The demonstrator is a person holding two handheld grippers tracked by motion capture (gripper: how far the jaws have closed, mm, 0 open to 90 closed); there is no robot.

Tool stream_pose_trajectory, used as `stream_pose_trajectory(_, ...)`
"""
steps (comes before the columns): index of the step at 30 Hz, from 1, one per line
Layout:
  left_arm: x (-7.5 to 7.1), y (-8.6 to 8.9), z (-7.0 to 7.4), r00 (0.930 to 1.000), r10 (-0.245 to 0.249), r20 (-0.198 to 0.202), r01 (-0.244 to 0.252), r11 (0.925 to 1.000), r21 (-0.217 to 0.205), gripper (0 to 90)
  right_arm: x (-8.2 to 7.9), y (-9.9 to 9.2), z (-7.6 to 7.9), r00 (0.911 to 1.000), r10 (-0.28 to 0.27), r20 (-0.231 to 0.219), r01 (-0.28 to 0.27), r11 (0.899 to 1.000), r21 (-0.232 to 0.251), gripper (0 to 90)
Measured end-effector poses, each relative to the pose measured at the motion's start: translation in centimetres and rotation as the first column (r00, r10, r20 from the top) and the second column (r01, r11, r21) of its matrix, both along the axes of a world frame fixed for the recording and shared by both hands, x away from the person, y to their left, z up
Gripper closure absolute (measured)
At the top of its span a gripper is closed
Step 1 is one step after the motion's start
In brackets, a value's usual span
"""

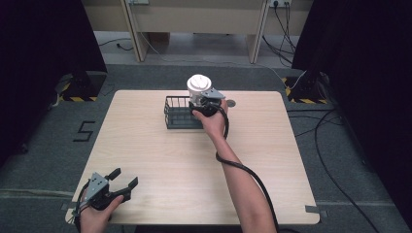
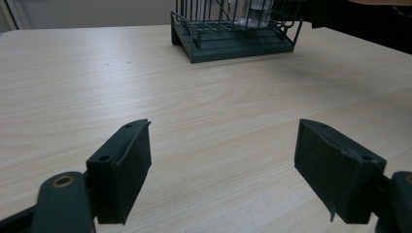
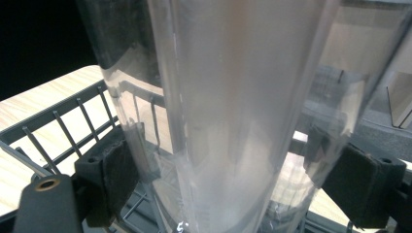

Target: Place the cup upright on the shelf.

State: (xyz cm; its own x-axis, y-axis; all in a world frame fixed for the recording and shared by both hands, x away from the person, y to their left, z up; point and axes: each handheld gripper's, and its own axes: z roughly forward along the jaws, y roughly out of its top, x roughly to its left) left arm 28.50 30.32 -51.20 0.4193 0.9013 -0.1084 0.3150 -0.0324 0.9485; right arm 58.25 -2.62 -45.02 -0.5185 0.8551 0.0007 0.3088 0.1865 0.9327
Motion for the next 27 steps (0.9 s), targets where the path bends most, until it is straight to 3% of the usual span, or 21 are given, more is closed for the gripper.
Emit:
stream_pose_trajectory(7, 0.1, 0.0, 0.0, 1.0, 0.0, -0.001, 0.0, 1.0, 0.002, 20.4, -0.6, -0.5, 0.1, 0.9995, -0.001, -0.031, 0.002, 1.0, 0.021, 15.6)
stream_pose_trajectory(27, 0.1, -0.2, 0.0, 1.0, 0.004, -0.001, -0.004, 0.9999, 0.016, 20.2, -3.8, -3.3, 0.9, 0.9977, 0.016, -0.066, -0.015, 1.0, 0.019, 15.8)
